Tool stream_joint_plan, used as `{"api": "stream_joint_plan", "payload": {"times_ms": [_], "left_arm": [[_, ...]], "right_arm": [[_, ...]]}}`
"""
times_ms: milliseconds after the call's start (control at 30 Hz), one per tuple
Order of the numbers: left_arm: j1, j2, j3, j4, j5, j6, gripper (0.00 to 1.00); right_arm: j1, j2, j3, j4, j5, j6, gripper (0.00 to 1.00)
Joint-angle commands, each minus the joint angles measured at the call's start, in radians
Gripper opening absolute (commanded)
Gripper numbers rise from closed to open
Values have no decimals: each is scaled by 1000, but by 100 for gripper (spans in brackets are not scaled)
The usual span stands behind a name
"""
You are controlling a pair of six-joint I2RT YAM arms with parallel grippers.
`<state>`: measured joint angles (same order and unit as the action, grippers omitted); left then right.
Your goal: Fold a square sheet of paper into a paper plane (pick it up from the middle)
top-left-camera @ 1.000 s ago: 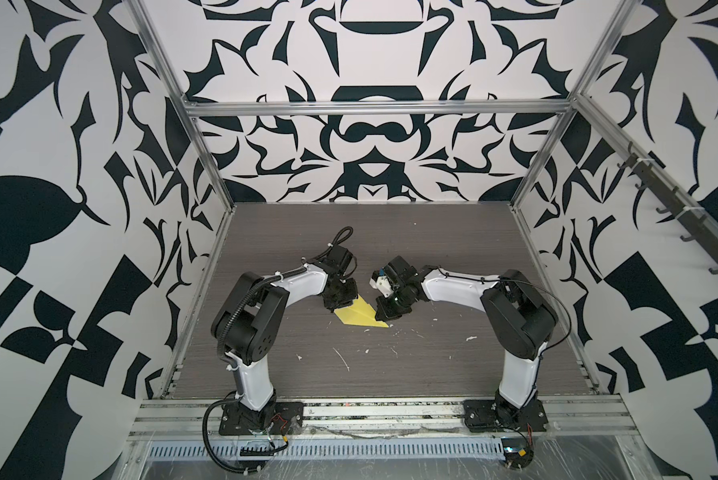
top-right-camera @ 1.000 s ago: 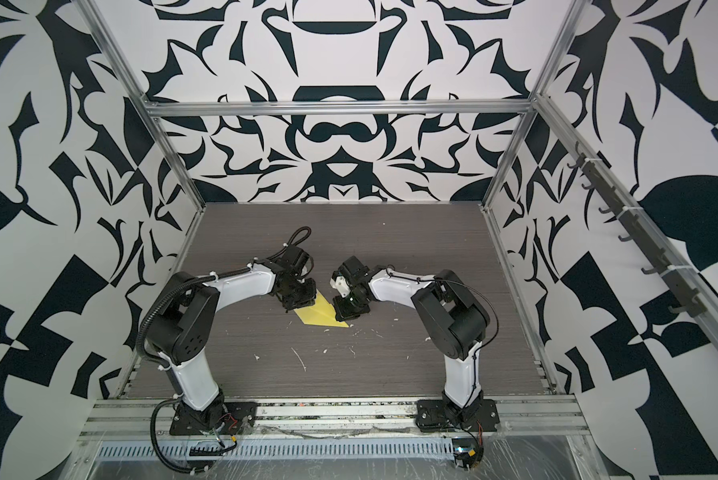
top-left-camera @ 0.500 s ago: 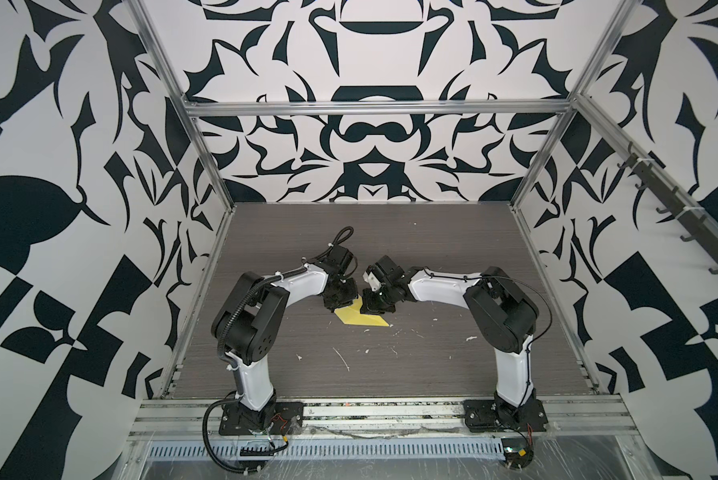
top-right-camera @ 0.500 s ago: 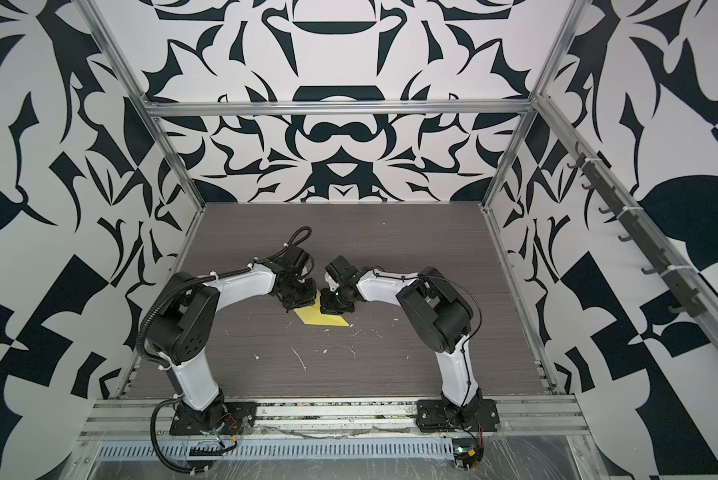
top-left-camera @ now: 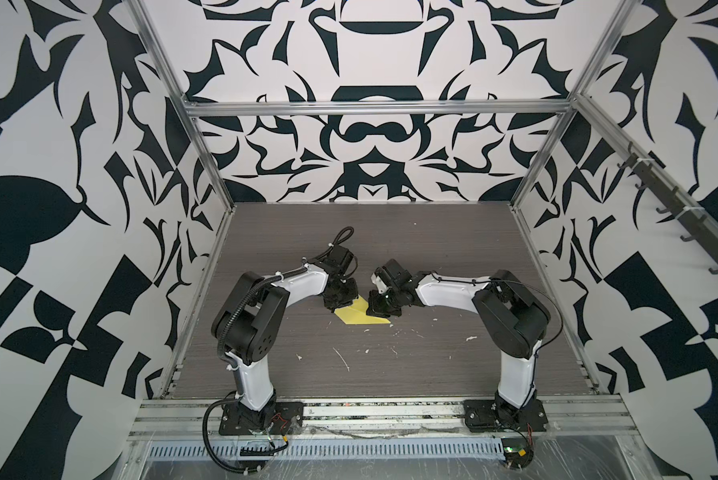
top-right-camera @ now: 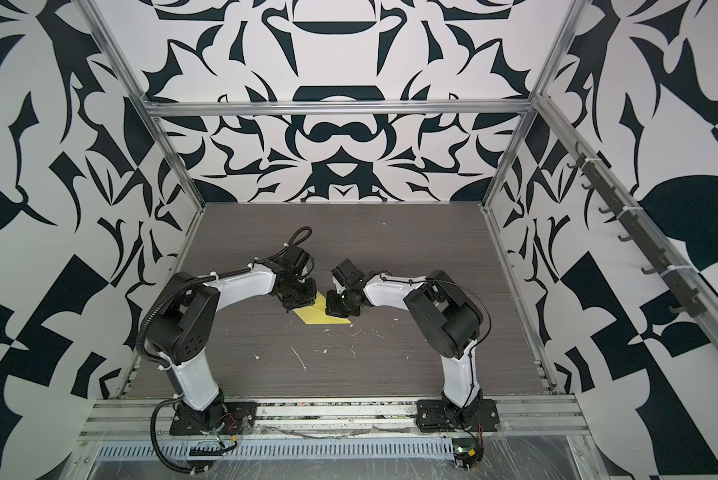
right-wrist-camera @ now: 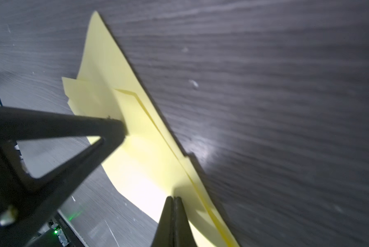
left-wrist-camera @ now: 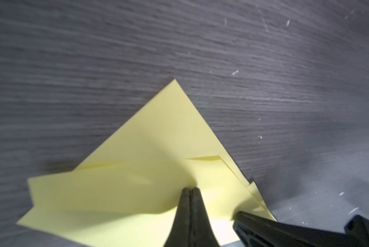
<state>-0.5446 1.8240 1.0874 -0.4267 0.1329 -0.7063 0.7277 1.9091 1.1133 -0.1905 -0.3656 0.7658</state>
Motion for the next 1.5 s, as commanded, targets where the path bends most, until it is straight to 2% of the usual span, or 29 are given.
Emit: {"api": "stream_joint_plan", "payload": {"times_ms": [0, 400, 567, 667, 800, 967, 1100, 1200, 1300, 1467], "left_arm": [[-2, 53, -11, -53, -59, 11, 0], [-2, 44, 2, -60, -60, 17, 0], [-2, 21, 63, -61, -21, 28, 3], [-2, -18, 122, -54, 13, 19, 9], [-1, -131, 110, -23, -12, -67, 25], [0, -279, -63, 66, -71, -250, 47], [0, -390, -244, 224, -52, -392, 62], [0, -414, -350, 353, -33, -469, 66], [0, -389, -394, 446, -19, -496, 67], [0, -313, -356, 421, -32, -468, 65]], "right_arm": [[-14, -49, -47, -53, 37, 13, 0], [-61, -180, -230, -113, 68, -11, 0], [-85, -262, -268, -145, 104, -42, 0], [-86, -322, -258, -96, 97, -73, 0], [-86, -363, -219, -12, 64, -143, 0], [-86, -316, -142, 38, 2, -236, 9], [-85, -288, -108, 52, -12, -261, 17], [-85, -280, -106, 66, -10, -266, 24], [-85, -281, -112, 83, -10, -257, 28], [-85, -292, -126, 101, -1, -245, 35]]}}
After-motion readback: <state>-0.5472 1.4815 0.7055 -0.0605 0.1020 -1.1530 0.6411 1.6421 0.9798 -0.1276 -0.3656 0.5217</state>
